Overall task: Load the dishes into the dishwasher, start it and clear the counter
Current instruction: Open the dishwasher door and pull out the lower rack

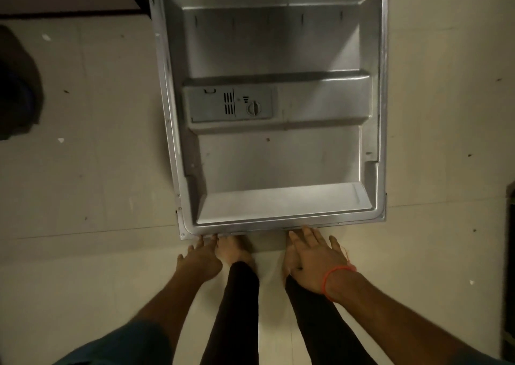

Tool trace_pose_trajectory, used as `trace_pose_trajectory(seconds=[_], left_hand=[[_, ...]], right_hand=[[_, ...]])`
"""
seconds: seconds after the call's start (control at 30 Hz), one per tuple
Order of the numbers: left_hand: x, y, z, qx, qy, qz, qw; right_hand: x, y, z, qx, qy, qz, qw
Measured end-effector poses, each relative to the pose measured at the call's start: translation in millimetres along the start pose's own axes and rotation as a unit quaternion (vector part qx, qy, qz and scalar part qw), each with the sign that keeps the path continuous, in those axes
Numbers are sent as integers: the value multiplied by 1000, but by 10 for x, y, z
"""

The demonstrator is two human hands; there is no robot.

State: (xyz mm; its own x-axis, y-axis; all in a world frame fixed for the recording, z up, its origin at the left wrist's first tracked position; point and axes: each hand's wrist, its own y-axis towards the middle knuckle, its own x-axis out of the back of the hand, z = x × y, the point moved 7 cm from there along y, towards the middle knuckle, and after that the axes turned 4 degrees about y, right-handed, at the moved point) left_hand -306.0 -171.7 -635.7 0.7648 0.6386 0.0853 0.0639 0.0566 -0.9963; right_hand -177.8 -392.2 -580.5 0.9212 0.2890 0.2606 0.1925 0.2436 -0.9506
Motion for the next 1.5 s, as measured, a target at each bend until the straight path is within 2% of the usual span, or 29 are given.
trace_pose_trajectory(seconds=[0.1,0.3,0.43,0.77,1.0,1.13,1.27,1.4,1.5], left_hand=[[263,-214,-84,-45,-50,-21,998],[750,-541,-115,-67,-103,-86,989],[1025,-759,-243,-83,-103,-122,984],[1379,-1276,-436,-116,-85,-151,978],[2008,-1734,-338,-145,-102,-196,964],[2622,-1932,-170,-141,-43,-245,958],[3263,-2040,18,-100,15,-291,951],[3819,-2092,29,-76,89,-316,942],[4170,-2176,-140,-88,161,-329,926]], right_hand=[[185,-106,99,18,-5,-20,1000],[587,-263,252,22,7,-58,998],[858,-398,359,23,27,-86,996],[1532,-774,332,12,50,-146,988],[2268,-1128,274,39,14,-189,981],[2854,-1294,221,66,-28,-229,971],[3479,-1389,189,65,-101,-254,960],[3999,-1436,199,21,-217,-217,951],[4381,-1492,265,6,-295,-204,934]])
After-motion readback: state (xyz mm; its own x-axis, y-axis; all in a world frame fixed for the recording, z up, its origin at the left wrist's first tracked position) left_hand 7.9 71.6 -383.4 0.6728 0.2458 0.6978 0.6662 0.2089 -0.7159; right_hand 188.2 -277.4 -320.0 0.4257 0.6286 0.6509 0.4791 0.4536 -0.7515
